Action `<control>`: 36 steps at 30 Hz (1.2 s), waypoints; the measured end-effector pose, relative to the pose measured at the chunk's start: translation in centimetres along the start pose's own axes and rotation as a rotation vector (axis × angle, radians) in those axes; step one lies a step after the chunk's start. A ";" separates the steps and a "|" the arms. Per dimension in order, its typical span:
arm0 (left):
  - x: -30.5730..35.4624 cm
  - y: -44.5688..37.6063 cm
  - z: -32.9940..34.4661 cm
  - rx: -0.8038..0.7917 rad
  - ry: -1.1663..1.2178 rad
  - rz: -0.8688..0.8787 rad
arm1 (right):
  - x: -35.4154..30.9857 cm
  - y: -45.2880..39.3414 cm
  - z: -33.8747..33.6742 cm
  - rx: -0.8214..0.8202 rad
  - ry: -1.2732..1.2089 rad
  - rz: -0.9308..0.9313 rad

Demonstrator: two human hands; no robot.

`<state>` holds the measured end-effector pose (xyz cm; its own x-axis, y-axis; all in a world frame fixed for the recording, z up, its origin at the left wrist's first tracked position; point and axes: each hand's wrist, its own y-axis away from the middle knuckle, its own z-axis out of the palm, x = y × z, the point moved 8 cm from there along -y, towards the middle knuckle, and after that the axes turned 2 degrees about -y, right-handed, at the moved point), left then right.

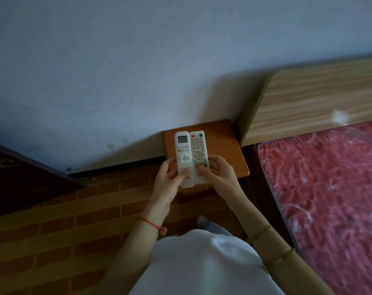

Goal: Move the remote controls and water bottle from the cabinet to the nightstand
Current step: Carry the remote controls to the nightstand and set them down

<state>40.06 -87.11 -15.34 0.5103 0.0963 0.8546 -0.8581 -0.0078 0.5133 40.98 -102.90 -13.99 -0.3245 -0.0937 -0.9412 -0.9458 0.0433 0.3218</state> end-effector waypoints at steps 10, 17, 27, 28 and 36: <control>-4.3 -13.4 4.8 0.069 0.069 -0.145 | 6.7 -14.0 -2.4 -0.033 0.091 0.149; -11.1 -22.1 4.6 0.118 0.139 -0.291 | 14.3 -21.9 -1.8 -0.024 0.202 0.279; -21.5 -32.7 2.0 0.239 -0.004 -0.284 | 27.3 -30.9 0.3 -0.054 0.360 0.313; -22.3 -33.5 1.8 0.252 -0.026 -0.280 | 28.2 -31.5 0.4 -0.054 0.376 0.304; -25.1 -36.8 0.9 0.374 -0.240 -0.224 | 33.7 -34.2 1.2 -0.033 0.512 0.226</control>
<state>58.91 -90.17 -55.65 0.7161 -0.0953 0.6914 -0.6695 -0.3739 0.6419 62.38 -106.38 -56.77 -0.4752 -0.5573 -0.6809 -0.8493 0.0882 0.5205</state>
